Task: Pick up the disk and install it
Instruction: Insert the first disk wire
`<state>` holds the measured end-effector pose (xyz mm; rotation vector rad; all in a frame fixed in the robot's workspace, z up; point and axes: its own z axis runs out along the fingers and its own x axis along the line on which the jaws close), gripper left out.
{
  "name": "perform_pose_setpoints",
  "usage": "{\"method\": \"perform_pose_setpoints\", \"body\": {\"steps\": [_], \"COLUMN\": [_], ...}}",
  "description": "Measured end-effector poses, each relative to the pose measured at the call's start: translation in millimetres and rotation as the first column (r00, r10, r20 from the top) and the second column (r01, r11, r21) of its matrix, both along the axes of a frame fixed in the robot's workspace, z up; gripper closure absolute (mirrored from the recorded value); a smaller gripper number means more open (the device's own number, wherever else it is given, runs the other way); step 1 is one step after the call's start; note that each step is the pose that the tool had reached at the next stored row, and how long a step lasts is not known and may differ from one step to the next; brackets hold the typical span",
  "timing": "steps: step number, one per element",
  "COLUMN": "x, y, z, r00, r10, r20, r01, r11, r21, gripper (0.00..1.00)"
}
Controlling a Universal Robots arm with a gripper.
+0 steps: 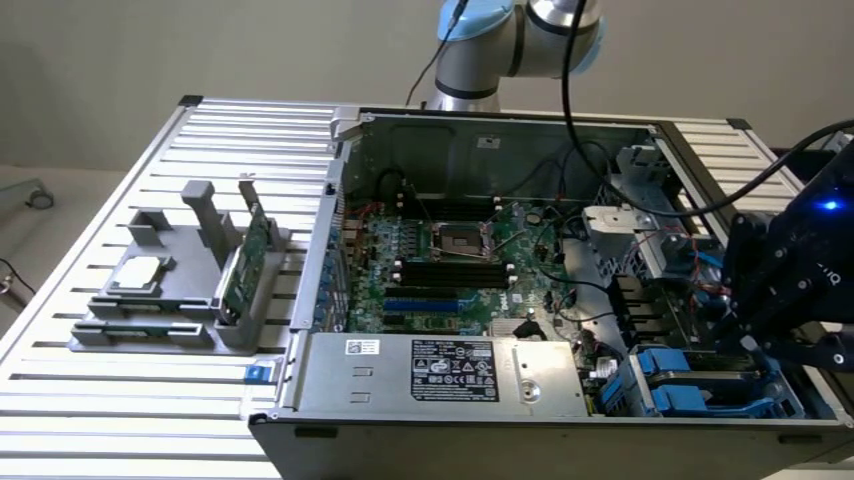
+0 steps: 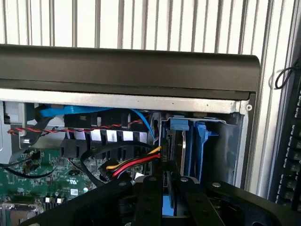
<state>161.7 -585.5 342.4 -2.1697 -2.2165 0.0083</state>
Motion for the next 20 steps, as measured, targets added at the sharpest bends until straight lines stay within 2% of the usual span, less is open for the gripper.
{"method": "perform_pose_setpoints", "body": {"steps": [4,7,8,9,11,12,14,15,20], "x": [0.0,0.1,0.0,0.1,0.1,0.1,0.1,0.1,0.1], "y": [0.0,0.0,0.0,0.0,0.0,0.3,2.0,2.9,7.1], "z": [-2.5,-3.7,-3.8,-3.9,-3.8,-3.8,-3.8,-3.9,-3.9], "r00": [0.999,0.9975,0.9972,0.9971,0.997,0.997,0.997,0.997,0.9968], "r10": [-0.045,-0.07,-0.074,-0.075,-0.075,-0.075,-0.076,-0.076,-0.078], "r20": [-0.0056,-0.013,-0.0149,-0.0173,-0.0182,-0.0185,-0.0179,-0.0175,-0.0185], "r01": [0.045,0.07,0.074,0.074,0.075,0.075,0.075,0.075,0.077], "r11": [0.999,0.9975,0.9971,0.9971,0.997,0.9969,0.9963,0.996,0.9947], "r21": [-0.0063,-0.0129,-0.0164,-0.0182,-0.0208,-0.0256,-0.0417,-0.0477,-0.0678], "gripper": [0.84,0.84,0.84,0.84,0.84,0.84,0.84,0.84,0.84]}}
